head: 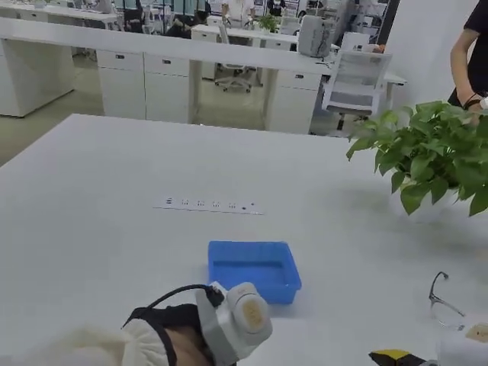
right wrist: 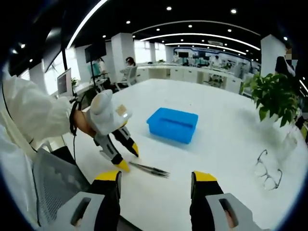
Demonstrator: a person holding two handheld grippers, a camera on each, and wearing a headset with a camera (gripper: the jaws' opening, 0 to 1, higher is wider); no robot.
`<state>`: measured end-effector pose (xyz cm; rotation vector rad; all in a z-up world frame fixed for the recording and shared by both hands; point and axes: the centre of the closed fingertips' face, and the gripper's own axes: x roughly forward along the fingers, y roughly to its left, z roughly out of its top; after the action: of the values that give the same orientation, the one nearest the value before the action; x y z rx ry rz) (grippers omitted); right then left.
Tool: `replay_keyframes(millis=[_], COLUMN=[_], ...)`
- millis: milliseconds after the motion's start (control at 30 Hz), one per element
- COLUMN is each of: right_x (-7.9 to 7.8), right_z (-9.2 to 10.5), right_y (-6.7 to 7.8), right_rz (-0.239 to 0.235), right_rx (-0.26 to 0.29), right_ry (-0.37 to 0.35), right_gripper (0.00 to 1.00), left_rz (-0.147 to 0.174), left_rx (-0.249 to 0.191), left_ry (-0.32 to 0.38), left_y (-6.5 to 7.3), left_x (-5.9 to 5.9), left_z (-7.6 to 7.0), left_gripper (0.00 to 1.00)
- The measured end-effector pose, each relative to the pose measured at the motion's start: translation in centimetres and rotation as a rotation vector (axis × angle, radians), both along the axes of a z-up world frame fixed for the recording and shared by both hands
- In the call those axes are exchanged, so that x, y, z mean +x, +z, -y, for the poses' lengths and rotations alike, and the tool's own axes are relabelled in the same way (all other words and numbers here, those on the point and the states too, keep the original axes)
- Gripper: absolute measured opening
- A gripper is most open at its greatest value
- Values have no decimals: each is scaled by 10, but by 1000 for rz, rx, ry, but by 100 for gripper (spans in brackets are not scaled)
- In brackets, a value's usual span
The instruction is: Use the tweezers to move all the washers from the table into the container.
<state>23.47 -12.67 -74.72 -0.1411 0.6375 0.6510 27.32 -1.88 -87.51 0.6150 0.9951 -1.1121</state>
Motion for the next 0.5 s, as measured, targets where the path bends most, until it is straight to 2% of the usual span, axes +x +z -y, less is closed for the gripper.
replay_keyframes(millis=[33, 67, 100, 133, 200, 267, 300, 467, 500], right_x=[1, 2, 3, 3, 3, 4, 4, 4, 4], right_z=[0, 0, 0, 1, 1, 3, 4, 12, 13], right_y=[1, 3, 4, 5, 6, 9, 11, 19, 20], right_rz=[5, 12, 16, 21, 25, 41, 43, 58, 56], right_rx=[4, 9, 9, 6, -8, -15, -16, 17, 29], right_ry=[-7, -19, -27, -31, -36, -48, -51, -97, -104], right_gripper=[59, 63, 65, 67, 68, 70, 72, 80, 80], left_rz=[3, -13, -33, -42, -21, 2, 35, 147, 160], left_rx=[-10, -27, -41, -75, -95, -135, -192, -263, -282], left_ry=[22, 63, 90, 120, 148, 212, 236, 311, 330], left_y=[1, 3, 4, 9, 17, 30, 41, 82, 89], left_x=[0, -3, -6, -8, -9, -12, -12, -24, -26], left_z=[-2, -6, -7, -8, -13, -19, -19, -30, -32], left_gripper=[39, 44, 43, 42, 46, 50, 51, 62, 65])
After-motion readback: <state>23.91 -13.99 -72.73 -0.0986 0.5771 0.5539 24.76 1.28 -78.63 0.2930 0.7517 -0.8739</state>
